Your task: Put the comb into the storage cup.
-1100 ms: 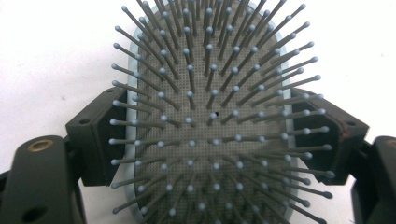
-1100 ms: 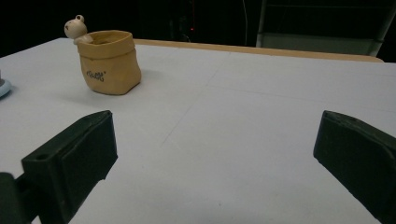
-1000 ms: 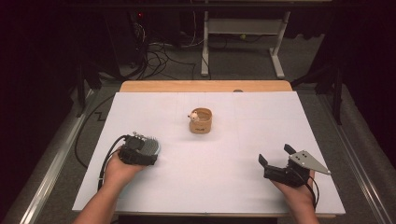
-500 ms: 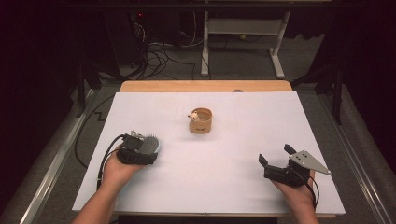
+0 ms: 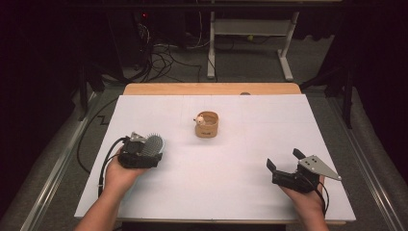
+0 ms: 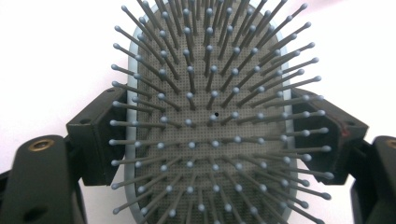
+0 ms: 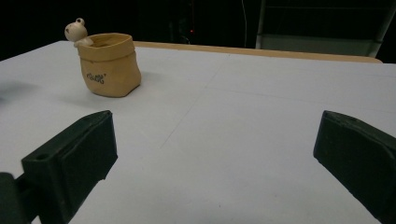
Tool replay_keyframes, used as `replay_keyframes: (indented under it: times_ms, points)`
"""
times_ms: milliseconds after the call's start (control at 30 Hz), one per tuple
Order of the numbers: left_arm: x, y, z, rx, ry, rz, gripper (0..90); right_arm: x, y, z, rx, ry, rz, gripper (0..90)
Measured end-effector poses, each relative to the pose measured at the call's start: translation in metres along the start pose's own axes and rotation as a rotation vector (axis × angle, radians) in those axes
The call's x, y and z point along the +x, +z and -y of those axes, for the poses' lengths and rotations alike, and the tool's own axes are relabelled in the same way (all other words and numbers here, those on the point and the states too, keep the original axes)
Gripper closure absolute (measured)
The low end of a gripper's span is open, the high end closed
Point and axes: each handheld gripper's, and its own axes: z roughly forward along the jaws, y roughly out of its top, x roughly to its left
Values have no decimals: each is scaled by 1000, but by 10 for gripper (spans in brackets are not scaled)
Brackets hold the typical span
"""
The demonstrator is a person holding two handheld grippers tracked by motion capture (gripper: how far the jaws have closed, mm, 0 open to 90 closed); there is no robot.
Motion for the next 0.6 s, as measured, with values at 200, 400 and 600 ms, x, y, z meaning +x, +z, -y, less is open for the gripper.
replay_keyframes:
  times_ms: [200, 400, 600]
  points:
    - [-3, -6, -1, -75, 4, -2, 202, 0, 0, 0, 0, 0, -2, 2]
    - [-4, -9, -1, -131, 2, -2, 202, 0, 0, 0, -4, 0, -2, 2]
    - [-6, -16, -2, -224, 12, 10, 202, 1, 0, 0, -5, -4, -2, 2]
